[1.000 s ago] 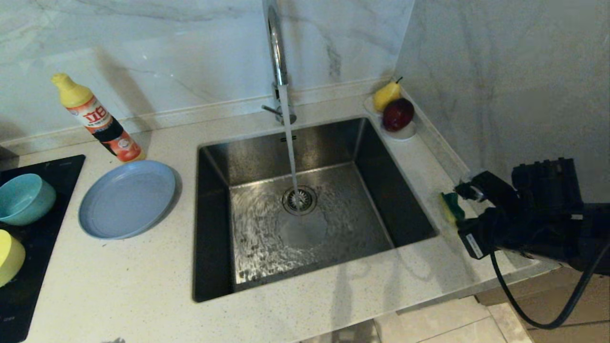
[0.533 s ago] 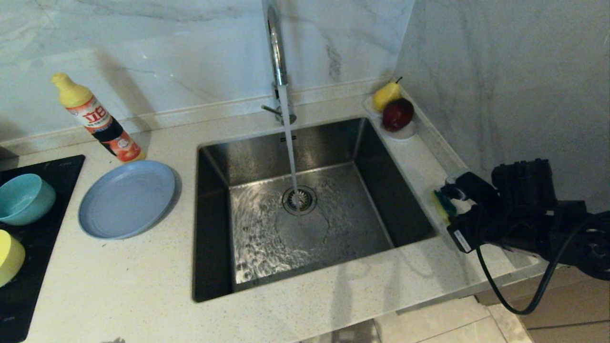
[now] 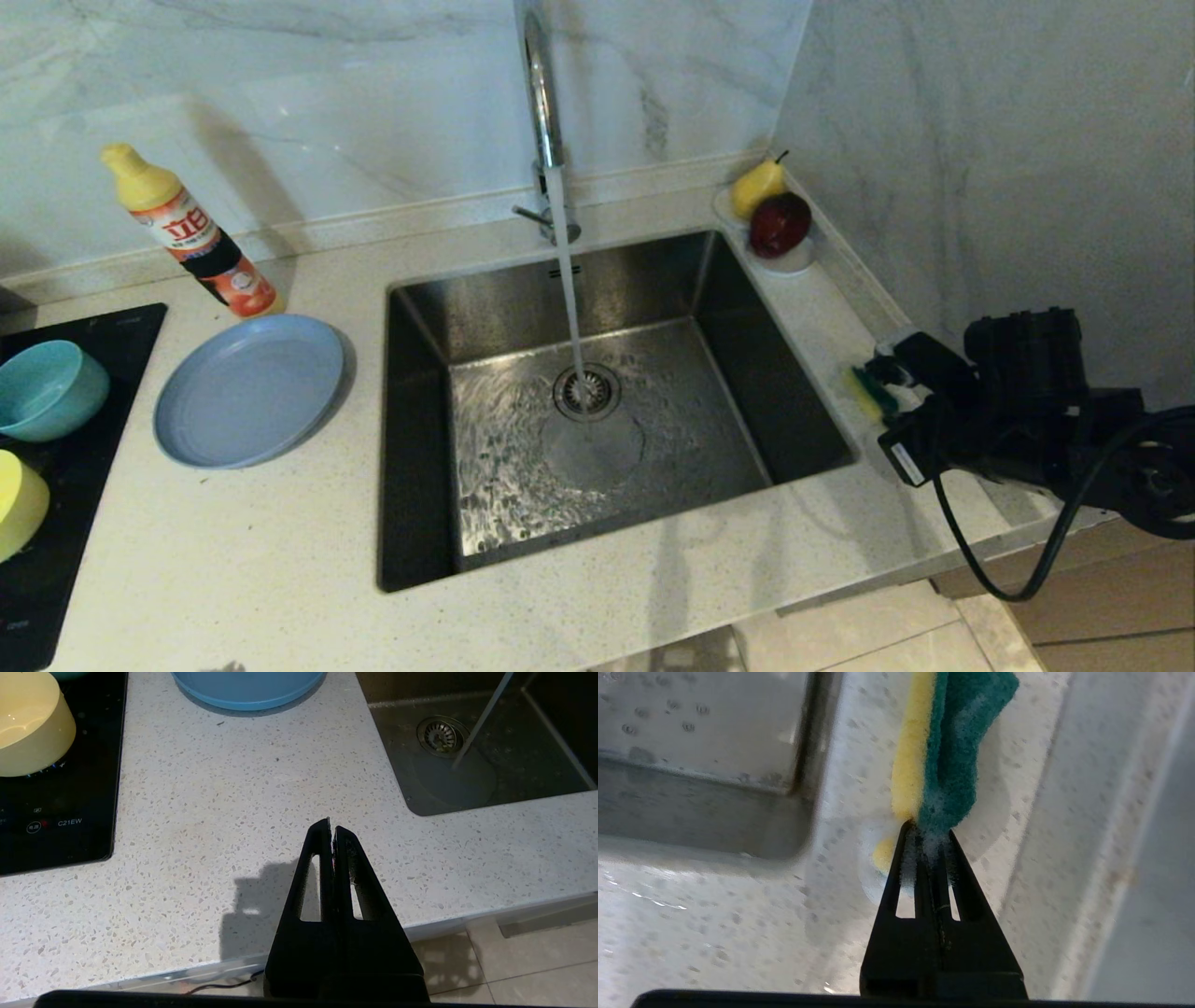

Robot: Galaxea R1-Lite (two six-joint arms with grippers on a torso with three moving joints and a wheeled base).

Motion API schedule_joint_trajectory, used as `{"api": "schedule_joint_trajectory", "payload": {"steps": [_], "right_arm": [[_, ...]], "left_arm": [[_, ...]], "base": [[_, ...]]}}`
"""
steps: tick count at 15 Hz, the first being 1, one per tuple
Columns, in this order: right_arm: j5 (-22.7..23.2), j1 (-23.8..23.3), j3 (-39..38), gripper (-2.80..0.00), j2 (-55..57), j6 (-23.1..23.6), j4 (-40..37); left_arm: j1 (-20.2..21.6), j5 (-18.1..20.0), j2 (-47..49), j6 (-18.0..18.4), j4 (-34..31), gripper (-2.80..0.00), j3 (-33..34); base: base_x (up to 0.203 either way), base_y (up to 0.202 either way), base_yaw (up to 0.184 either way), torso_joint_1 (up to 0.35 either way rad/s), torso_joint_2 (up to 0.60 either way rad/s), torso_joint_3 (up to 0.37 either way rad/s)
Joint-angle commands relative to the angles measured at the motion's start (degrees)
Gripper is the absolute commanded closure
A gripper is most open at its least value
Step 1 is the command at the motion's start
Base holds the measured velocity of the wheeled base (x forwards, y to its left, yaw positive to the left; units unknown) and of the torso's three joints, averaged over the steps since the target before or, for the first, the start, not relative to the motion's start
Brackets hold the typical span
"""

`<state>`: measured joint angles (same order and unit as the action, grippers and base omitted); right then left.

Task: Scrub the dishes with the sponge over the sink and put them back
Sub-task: Put down the sponge

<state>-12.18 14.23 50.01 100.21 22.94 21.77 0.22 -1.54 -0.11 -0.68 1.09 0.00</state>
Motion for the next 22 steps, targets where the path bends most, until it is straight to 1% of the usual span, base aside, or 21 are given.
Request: {"api": "schedule_joint_trajectory", "payload": {"steps": [1,5,8,14,15,22], "right_arm": [[-0.28,-0.01,-0.41,0.00,-1.69,0.27,-0.15],[-0.30,0.22,-1.35,0.00,-3.66,0.18,-1.50],[-0.37,1.23,-3.25,0.00,-4.23,-0.34,-1.56],[-0.65,1.32,-4.47,0.00,-4.59,-0.44,-1.99],[-0.67,1.24,-4.42,-2.80,-4.66,-0.44,-1.99],[-0.72,1.32,-3.52,-2.80,-5.67,-0.61,-3.32]], "left_arm": [[0.04,-0.05,0.11,-0.02,0.06,0.00,0.44],[0.01,-0.05,0.11,-0.02,0.06,0.00,0.44],[-0.03,-0.05,0.11,-0.02,0.06,0.00,0.44],[0.04,-0.05,0.11,-0.02,-0.02,0.00,0.44],[0.04,-0.05,0.11,-0.02,0.06,0.00,0.44],[0.04,-0.05,0.11,-0.02,0.06,0.00,0.44]], "base": [[0.000,0.000,0.000,0.000,0.00,0.000],[0.000,0.000,0.000,0.000,0.00,0.000],[0.000,0.000,0.000,0.000,0.00,0.000],[0.000,0.000,0.000,0.000,0.00,0.000],[0.000,0.000,0.000,0.000,0.00,0.000],[0.000,0.000,0.000,0.000,0.00,0.000]]}}
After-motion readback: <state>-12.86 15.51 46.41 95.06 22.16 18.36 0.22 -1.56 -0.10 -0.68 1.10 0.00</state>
